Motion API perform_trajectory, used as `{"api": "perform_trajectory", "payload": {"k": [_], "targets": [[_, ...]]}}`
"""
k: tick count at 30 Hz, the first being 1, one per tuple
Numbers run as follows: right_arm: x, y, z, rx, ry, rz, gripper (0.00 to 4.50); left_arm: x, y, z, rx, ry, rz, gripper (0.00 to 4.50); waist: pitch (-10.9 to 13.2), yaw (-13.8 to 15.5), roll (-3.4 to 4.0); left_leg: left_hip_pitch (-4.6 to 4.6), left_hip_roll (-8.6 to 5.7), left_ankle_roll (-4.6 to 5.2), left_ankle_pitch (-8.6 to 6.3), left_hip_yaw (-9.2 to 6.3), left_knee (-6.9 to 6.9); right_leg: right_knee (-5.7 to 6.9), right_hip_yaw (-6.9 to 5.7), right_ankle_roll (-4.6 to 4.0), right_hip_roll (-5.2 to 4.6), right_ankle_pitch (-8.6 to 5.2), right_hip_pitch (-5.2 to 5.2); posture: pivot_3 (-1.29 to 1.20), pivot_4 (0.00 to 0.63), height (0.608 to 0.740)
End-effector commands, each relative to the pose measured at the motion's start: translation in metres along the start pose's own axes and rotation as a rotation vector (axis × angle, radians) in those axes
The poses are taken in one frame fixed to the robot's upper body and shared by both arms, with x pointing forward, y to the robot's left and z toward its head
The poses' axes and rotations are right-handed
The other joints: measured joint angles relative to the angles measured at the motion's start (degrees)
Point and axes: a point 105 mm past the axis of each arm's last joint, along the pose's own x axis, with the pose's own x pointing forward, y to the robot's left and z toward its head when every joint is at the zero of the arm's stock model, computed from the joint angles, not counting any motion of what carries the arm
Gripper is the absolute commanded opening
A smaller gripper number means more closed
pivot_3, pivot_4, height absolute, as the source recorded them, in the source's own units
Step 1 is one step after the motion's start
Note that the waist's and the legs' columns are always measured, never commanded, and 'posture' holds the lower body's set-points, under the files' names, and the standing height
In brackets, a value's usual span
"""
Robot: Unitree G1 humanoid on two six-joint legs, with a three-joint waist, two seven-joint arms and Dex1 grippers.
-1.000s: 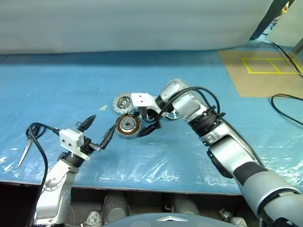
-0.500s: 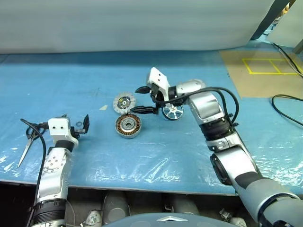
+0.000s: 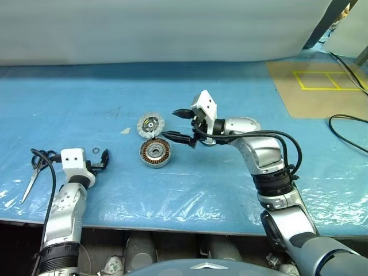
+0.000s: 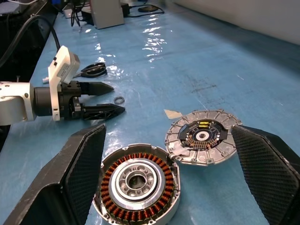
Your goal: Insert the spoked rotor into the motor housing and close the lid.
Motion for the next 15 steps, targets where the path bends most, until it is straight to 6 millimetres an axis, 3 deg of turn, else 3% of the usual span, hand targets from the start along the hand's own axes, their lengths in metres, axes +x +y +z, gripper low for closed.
{"api": "perform_trajectory", "payload": {"k": [1,7,15], "targets": [[-0.009,0.011,-0.005,-0.051,-0.062,0.01,4.47,-0.002,0.005,-0.003,0.003,0.013,0.009,4.5,-0.01,0.08,-0.02,-0.01,0.0,0.0,0.0,0.0,-0.02,-0.04,0.0,0.0,0.0,0.0,0.01,0.0,0.15,0.74],[-0.019,0.036,-0.052,-0.051,-0.012,0.061,4.47,0.0,0.002,-0.007,-0.01,0.022,-0.004,4.5,-0.01,0.09,-0.02,0.02,-0.02,0.0,-0.01,0.0,-0.06,-0.09,-0.01,0.02,-0.01,0.0,0.02,0.0,0.15,0.74],[-0.021,0.041,-0.063,-0.026,0.007,0.066,4.47,0.004,0.008,-0.009,-0.021,0.038,0.023,4.5,-0.01,0.01,-0.02,0.11,-0.11,0.21,-0.12,-0.02,-0.06,-0.08,0.05,0.17,-0.06,0.02,0.08,0.0,0.15,0.74]]}}
